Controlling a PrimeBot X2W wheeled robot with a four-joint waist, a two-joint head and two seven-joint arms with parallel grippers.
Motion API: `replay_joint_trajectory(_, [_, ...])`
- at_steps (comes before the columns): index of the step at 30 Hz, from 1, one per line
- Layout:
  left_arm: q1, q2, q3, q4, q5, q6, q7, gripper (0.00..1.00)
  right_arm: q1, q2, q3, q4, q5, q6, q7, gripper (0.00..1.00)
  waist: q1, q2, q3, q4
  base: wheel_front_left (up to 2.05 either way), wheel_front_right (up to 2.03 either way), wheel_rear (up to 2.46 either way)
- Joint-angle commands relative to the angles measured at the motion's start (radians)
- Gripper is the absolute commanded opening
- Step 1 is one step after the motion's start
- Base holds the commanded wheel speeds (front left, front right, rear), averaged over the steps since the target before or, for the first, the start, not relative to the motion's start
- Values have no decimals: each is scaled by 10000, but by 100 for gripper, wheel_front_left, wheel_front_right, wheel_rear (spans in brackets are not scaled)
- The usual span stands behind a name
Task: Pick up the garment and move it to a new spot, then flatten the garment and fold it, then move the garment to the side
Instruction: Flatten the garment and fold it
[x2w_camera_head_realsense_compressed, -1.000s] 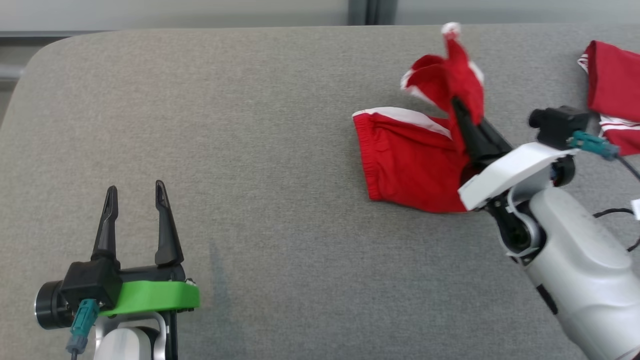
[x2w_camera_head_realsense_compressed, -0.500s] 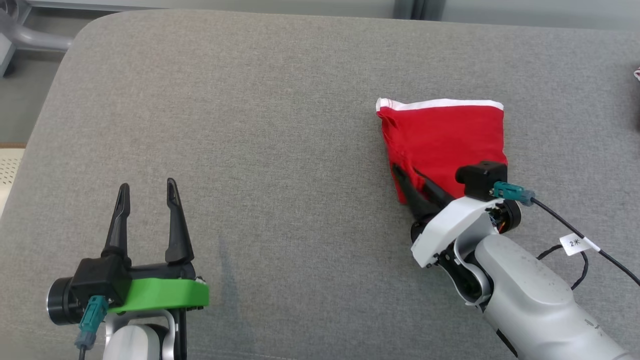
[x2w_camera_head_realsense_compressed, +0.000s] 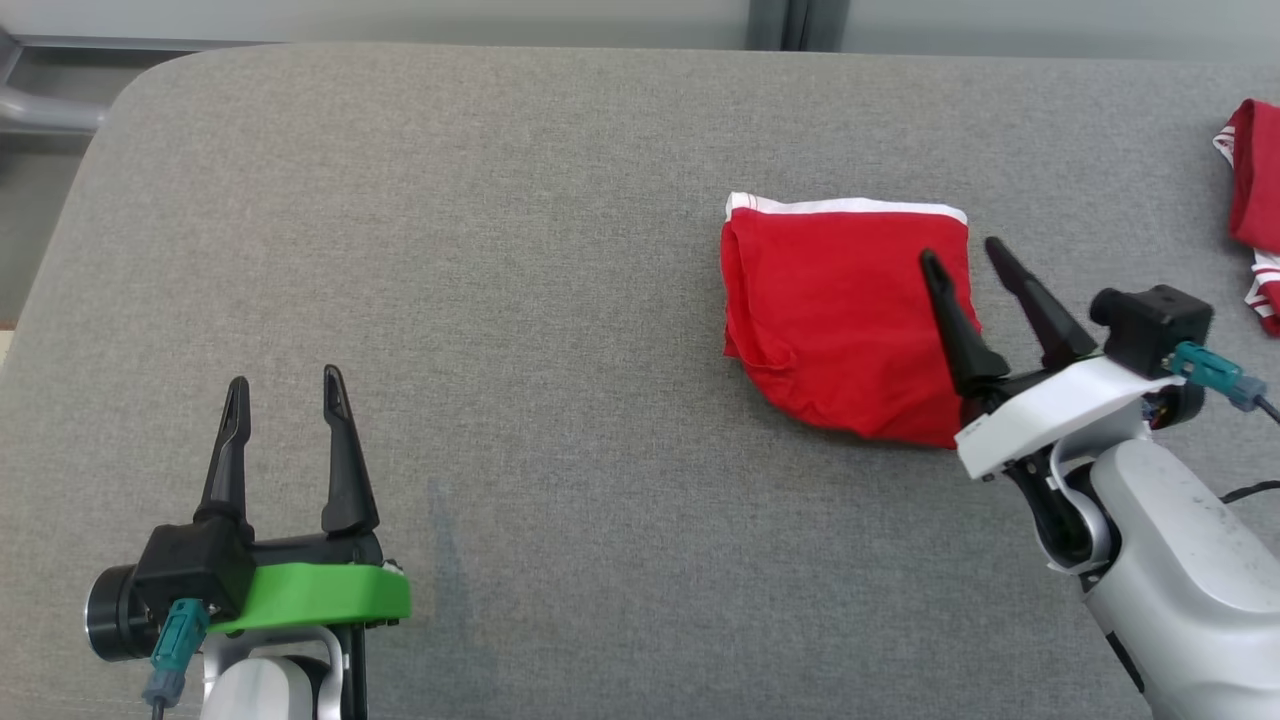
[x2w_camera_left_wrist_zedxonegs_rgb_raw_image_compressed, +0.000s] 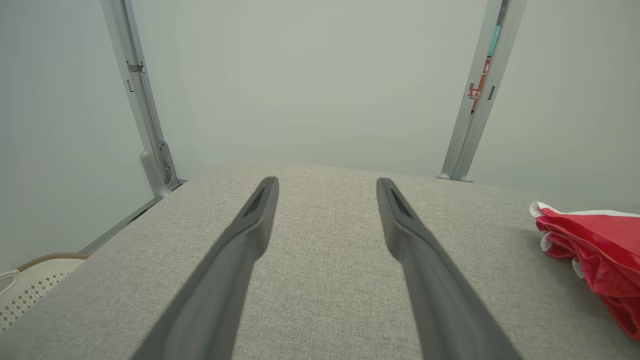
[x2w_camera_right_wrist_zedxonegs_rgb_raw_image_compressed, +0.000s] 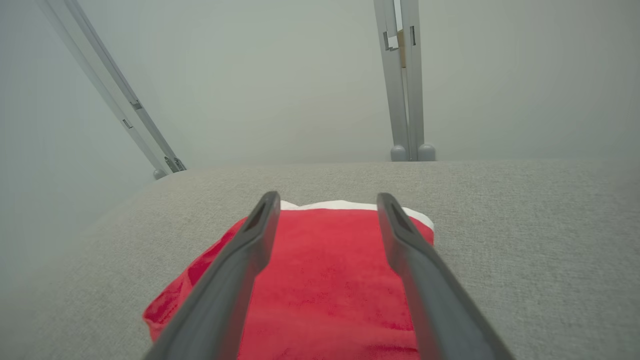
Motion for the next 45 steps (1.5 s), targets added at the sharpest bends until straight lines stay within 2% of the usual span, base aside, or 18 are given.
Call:
replay_joint_trajectory(1, [31,43,28,-18,10,-38,-29,100,181,-2,-187,14,-141,-2,-26,92,0,0,44,-17,0,0,0])
replay_joint_trajectory(3, [-37,43,-1,-30,15,-52,-29,100,173,-8,-446,168,-367,-2,-25,0,0,0,97,8,0,0,0])
replay_joint_trajectory(8, [-265,44,-154,19,15,-84,-29,100,-94,307,-254,816,-1052,-2,-27,0,0,0,274,164,0,0,0])
replay_joint_trajectory(14, [-426,43,-296,90,-43,-120,-29,100,-556,1133,334,1942,-1668,-2,-27,0,0,0,452,476,0,0,0])
replay_joint_trajectory(18, [-506,43,-378,122,-87,-78,-29,100,-638,1879,851,2328,-1795,-2,-29,0,0,0,540,664,0,0,0])
replay_joint_trajectory(23, [-488,43,-409,118,-81,-19,-29,100,-675,2377,1616,2419,-1677,-2,-28,0,0,0,578,711,0,0,0])
replay_joint_trajectory(26, [-424,43,-351,122,-26,31,-29,100,-713,2418,1551,2161,-1609,-2,-28,0,0,0,533,612,0,0,0])
replay_joint_trajectory(31, [-344,43,-134,174,145,-58,-29,100,-461,2056,1103,1351,-1785,-2,-28,0,0,0,321,229,0,0,0])
replay_joint_trajectory(38, [-295,44,222,257,433,-207,-29,100,201,1395,-182,-74,-2366,-2,-28,0,0,0,-52,-558,0,0,0])
replay_joint_trajectory(43, [-161,43,481,512,655,-308,-29,100,954,1203,-1268,-784,-2861,-2,-30,0,0,0,-401,-1081,0,0,0])
replay_joint_trajectory(44, [-151,44,529,545,649,-321,-29,100,1159,1169,-1530,-980,-2990,-2,-28,48,0,0,-481,-1166,0,0,0])
replay_joint_trajectory(45, [-138,46,570,575,665,-353,-29,100,1350,1158,-1734,-1133,-3074,-2,-30,87,0,0,-553,-1240,0,0,0])
